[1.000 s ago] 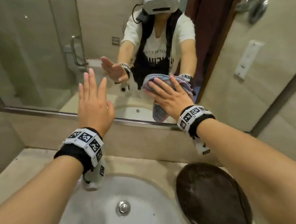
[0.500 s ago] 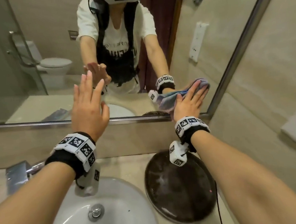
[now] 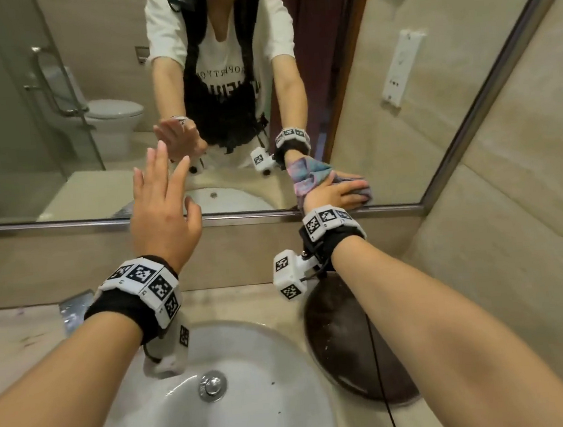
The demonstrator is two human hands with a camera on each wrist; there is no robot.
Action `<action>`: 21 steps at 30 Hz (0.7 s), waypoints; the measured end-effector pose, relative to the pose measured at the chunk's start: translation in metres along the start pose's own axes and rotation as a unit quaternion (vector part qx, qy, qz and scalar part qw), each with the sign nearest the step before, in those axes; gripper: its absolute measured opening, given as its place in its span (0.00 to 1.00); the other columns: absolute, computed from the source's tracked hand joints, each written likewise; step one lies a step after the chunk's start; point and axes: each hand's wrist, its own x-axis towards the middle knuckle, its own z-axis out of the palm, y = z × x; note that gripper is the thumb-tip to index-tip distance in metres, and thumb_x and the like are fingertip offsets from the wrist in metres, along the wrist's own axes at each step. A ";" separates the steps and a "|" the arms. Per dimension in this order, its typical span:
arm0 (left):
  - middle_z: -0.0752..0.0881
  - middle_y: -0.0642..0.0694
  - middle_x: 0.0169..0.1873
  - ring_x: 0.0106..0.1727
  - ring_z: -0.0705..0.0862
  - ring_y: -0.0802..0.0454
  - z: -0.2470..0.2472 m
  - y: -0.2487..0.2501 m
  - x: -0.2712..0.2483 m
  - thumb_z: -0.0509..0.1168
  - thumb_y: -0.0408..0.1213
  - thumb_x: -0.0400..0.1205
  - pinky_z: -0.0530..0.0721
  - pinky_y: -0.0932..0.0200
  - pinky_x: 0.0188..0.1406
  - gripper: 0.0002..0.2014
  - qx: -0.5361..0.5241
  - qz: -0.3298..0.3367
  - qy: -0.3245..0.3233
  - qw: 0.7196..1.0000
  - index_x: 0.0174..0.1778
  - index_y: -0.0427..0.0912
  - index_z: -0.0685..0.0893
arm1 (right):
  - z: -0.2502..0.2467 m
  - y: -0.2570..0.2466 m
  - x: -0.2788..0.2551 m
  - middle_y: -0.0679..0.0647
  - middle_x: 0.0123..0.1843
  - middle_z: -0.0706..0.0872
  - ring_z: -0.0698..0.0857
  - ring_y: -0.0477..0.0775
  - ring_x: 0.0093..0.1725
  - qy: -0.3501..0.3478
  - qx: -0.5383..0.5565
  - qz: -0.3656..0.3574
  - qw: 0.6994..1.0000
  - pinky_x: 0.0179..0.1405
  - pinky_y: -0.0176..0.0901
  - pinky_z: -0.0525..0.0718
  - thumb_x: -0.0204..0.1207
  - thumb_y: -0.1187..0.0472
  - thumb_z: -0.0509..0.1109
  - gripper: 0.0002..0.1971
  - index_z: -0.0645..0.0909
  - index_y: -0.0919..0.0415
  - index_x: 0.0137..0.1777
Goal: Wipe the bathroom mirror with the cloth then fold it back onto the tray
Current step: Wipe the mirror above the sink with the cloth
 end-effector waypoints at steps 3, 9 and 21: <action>0.66 0.31 0.76 0.79 0.63 0.36 -0.020 -0.036 -0.006 0.63 0.26 0.73 0.54 0.46 0.79 0.27 0.020 -0.008 0.010 1.000 0.71 0.34 0.75 | 0.004 -0.023 -0.047 0.78 0.48 0.87 0.89 0.75 0.46 -0.008 0.045 0.001 0.999 0.38 0.61 0.87 0.68 0.45 0.56 0.33 0.85 0.76 0.53; 0.66 0.30 0.76 0.79 0.63 0.36 -0.083 -0.135 -0.022 0.60 0.28 0.74 0.43 0.58 0.81 0.26 0.071 -0.049 0.017 0.996 0.71 0.33 0.75 | 0.015 -0.062 -0.171 0.84 0.75 0.60 0.61 0.81 0.77 -0.098 0.096 0.057 0.989 0.78 0.62 0.59 0.80 0.52 0.62 0.35 0.58 0.77 0.77; 0.65 0.28 0.76 0.78 0.63 0.34 -0.194 -0.311 -0.060 0.62 0.25 0.74 0.49 0.50 0.81 0.26 0.161 -0.108 0.020 0.981 0.71 0.33 0.75 | 0.036 -0.176 -0.408 0.82 0.78 0.54 0.55 0.79 0.79 -0.216 0.113 0.059 0.968 0.80 0.60 0.51 0.77 0.54 0.68 0.39 0.53 0.76 0.79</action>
